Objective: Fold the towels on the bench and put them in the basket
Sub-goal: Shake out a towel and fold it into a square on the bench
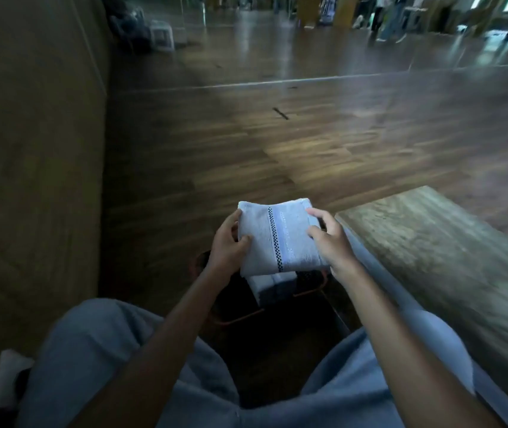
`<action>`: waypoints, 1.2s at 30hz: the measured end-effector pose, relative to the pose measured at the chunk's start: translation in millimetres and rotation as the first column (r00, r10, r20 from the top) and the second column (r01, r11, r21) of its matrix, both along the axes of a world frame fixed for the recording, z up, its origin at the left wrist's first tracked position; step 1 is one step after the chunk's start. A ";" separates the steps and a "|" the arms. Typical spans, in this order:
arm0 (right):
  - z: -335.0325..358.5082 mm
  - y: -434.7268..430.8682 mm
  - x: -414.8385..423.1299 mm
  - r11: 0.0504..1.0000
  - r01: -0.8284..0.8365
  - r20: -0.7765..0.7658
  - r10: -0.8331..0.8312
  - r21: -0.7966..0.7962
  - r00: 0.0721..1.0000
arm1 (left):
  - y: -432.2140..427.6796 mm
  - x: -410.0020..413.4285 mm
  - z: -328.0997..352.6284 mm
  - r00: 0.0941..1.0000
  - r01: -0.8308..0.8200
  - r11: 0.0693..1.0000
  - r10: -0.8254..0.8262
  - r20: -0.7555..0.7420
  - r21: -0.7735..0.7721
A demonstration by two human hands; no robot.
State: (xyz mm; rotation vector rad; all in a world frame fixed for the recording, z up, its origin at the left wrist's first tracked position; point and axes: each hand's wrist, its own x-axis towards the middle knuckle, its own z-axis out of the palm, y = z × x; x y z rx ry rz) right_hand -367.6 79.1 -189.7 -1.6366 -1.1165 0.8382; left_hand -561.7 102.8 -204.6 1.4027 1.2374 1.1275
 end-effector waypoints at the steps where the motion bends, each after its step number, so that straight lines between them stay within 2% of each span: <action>1: -10.0 10.0 -1.9 0.999 -0.024 0.006 0.024 -0.029 1.000 | 6.1 -2.1 -12.1 1.000 -0.018 1.000 0.018 -0.019 -0.021; 7: -88.3 84.1 3.9 0.970 -0.120 0.032 0.129 -0.210 0.991 | 53.2 5.1 -91.2 0.992 -0.092 0.975 0.072 -0.101 -0.202; 12: -168.1 146.6 28.5 0.928 -0.128 0.058 0.158 -0.351 0.986 | 108.6 28.3 -172.2 0.990 -0.096 0.939 0.055 -0.131 -0.330; 20: -280.1 222.0 64.7 0.854 -0.179 0.068 0.242 -0.488 0.968 | 170.4 69.5 -291.6 0.989 -0.145 0.874 0.111 -0.100 -0.464; 24: -318.7 235.5 69.9 0.858 -0.210 0.050 0.263 -0.468 0.964 | 184.5 73.2 -332.7 0.977 -0.173 0.882 0.099 -0.188 -0.439; 26: -332.2 232.3 72.4 0.854 -0.226 0.074 0.293 -0.469 0.953 | 186.7 73.7 -347.6 0.978 -0.168 0.890 0.096 -0.186 -0.425; 30: -339.9 227.9 70.9 0.846 -0.207 0.219 0.349 -0.491 0.911 | 182.9 77.3 -361.3 0.974 -0.160 0.907 0.081 -0.211 -0.389; 36: -333.0 229.8 64.8 0.814 -0.159 0.433 0.450 -0.558 0.781 | 176.5 79.7 -358.7 0.953 -0.143 0.943 0.049 -0.299 -0.301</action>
